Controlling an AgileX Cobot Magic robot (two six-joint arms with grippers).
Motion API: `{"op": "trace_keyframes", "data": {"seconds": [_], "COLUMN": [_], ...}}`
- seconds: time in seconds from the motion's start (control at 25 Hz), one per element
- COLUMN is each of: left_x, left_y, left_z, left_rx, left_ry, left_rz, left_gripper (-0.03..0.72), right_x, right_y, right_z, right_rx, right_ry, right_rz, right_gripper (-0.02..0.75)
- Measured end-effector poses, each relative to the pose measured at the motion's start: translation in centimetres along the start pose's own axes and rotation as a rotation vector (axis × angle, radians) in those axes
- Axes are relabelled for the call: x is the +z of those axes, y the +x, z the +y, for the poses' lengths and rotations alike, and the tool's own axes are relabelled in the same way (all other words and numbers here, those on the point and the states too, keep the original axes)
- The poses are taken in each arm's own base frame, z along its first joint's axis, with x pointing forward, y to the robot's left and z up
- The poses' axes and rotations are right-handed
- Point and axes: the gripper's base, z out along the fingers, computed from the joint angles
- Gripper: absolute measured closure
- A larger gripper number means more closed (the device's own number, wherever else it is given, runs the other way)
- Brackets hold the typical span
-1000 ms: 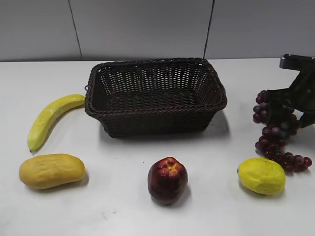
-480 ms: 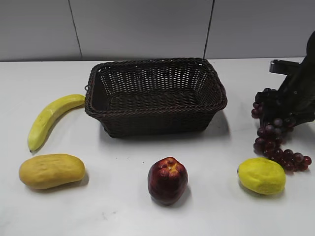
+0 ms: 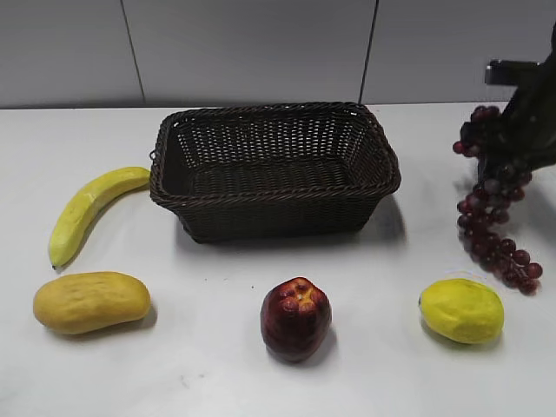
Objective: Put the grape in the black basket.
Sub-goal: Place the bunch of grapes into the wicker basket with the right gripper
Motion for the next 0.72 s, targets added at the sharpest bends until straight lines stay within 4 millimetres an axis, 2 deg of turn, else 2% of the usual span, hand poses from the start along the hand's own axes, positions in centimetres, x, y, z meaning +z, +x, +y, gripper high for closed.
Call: {"op": "trace_keyframes", "data": {"seconds": [0.24,0.44,0.6,0.72], "left_x": [0.0,0.0,0.0,0.0], "left_y": [0.0,0.0,0.0,0.0], "left_z": [0.0,0.0,0.0,0.0], "left_rx": [0.000,0.000,0.000,0.000], "left_ry": [0.000,0.000,0.000,0.000], "left_rz": [0.000,0.000,0.000,0.000], "left_gripper": [0.471,0.471,0.471,0.471], "right_x": [-7.1,-13.9,-18.5,-20.6], "right_y": [-5.6,-9.3,-10.1,-9.4], "right_z": [1.3,4.0,7.4,11.1], "right_rx": [-0.102,-0.197,-0.251,-0.324], "right_ry": [-0.009,-0.048,-0.114,-0.200], "right_rz": [-0.130,-0.326,-0.447,-0.499], "right_gripper": [0.408,0.409,0.414,0.418]}}
